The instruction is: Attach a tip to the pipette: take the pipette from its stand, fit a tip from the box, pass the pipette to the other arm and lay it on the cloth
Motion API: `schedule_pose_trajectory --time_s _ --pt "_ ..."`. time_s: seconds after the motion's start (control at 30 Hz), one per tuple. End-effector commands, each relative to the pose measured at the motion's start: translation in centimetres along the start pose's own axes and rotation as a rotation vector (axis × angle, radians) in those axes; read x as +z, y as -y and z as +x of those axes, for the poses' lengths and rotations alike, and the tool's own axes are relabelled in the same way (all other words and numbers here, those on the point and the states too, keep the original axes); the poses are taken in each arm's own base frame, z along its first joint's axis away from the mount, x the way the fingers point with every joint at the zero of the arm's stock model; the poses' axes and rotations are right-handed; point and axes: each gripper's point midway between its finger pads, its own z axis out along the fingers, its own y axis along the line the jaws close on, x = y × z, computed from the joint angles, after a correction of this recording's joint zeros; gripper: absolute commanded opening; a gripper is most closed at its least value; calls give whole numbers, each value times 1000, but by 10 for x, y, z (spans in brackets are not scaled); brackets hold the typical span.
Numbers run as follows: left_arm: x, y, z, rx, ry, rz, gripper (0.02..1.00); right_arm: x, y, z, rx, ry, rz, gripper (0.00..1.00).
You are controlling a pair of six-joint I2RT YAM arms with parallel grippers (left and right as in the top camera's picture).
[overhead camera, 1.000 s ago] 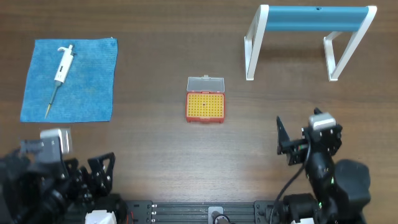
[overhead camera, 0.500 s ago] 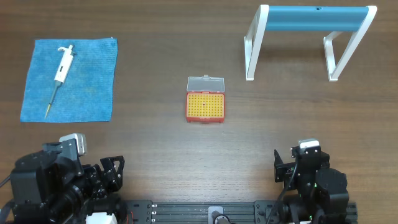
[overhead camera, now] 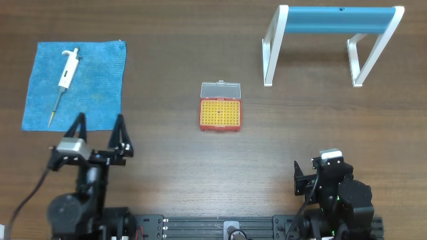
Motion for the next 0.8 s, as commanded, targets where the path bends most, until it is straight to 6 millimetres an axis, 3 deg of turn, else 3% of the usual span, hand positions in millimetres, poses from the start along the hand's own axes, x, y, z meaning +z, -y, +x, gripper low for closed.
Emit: schedule_pose_trajectory --time_s 0.03,0.1,0.8 --pt "9 -22 73 20 -25 -36 864 -2 2 -2 12 14 12 864" --pt "3 -33 124 0 -214 -76 869 -2 2 -2 12 14 12 866" --pt "2 -35 128 -5 -227 -83 869 -2 2 -2 13 14 12 864"
